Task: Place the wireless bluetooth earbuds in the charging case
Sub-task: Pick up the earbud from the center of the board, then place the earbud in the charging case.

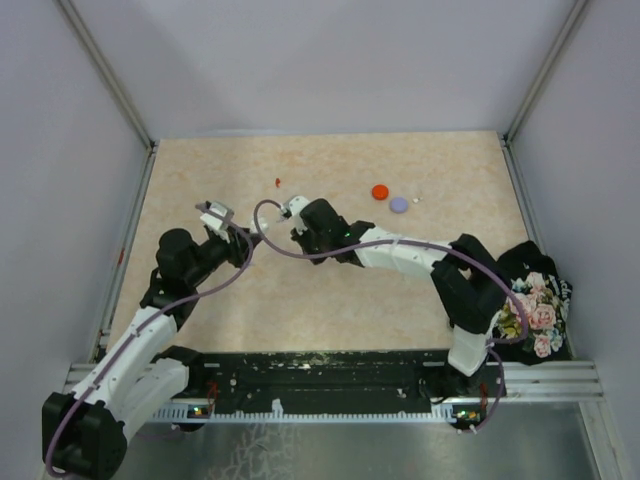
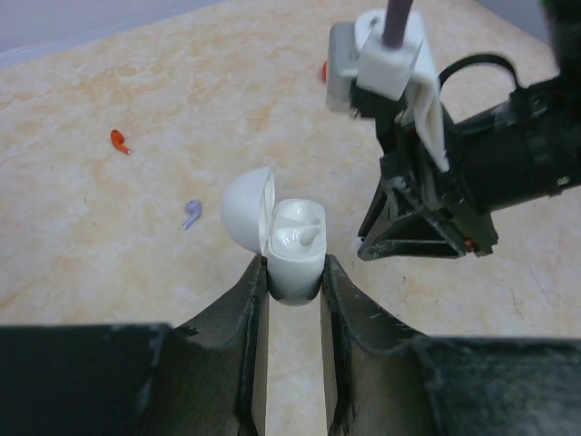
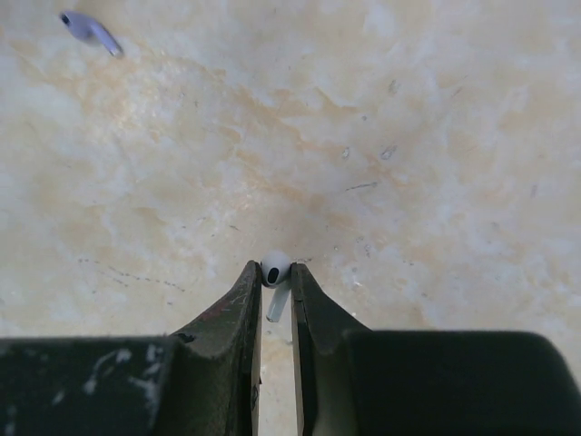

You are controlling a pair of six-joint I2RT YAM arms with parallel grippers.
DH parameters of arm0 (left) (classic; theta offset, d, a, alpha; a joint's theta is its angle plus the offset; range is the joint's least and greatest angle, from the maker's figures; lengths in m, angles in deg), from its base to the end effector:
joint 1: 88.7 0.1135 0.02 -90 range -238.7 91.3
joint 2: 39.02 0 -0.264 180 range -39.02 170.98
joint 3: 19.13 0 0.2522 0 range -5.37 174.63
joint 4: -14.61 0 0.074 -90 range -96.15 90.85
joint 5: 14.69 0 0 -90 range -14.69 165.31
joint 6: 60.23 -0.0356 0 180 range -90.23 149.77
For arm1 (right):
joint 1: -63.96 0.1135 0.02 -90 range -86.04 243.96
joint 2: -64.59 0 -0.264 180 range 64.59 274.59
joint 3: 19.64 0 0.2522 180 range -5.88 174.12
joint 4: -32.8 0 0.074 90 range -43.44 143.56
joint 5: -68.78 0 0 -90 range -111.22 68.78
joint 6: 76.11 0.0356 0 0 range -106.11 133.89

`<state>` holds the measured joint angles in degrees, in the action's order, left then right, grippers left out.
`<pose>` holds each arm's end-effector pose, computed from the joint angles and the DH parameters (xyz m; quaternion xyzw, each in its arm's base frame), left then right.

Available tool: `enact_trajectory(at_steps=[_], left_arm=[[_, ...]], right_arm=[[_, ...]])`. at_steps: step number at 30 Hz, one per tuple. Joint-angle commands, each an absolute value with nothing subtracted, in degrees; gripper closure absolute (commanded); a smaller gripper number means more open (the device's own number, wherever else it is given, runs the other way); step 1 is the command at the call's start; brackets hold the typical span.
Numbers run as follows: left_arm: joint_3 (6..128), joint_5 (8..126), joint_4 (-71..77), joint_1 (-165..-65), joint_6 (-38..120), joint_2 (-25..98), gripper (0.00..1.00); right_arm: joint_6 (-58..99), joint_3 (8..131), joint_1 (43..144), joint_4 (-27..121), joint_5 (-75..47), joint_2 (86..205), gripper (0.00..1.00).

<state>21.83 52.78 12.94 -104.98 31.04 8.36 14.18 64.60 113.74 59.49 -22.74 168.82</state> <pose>0.1859 -0.0685 0.2645 0.2237 0.7176 -0.2439 0.6128 0.2571 0.3026 0.2035 -0.3845 0.8460 0.1450 0.3396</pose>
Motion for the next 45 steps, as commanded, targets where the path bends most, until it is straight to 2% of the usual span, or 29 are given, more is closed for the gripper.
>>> enact_trajectory(at_steps=[1,5,15,23,34,45], left_arm=[[20.88,45.84,20.89,-104.61,30.26,6.95,0.99],[20.54,38.06,26.29,-104.61,28.34,7.41,0.99],[22.48,29.10,39.19,-104.55,28.12,10.58,0.99],[24.98,26.47,50.31,-104.70,33.48,14.67,0.99],[26.34,27.51,58.25,-106.51,40.62,16.79,0.99],[26.62,28.11,61.05,-107.33,42.75,16.97,0.99]], right_arm=[[15.12,63.88,113.33,53.57,-23.28,158.08,0.99],[14.26,63.18,113.35,50.88,-23.17,152.39,0.99],[11.18,60.52,114.60,39.62,-24.11,139.97,1.00],[9.76,55.51,116.77,26.04,-21.12,132.98,1.00],[10.02,50.06,120.15,8.26,-15.16,133.05,1.00],[10.64,50.11,121.00,5.85,-14.02,135.78,1.00]])
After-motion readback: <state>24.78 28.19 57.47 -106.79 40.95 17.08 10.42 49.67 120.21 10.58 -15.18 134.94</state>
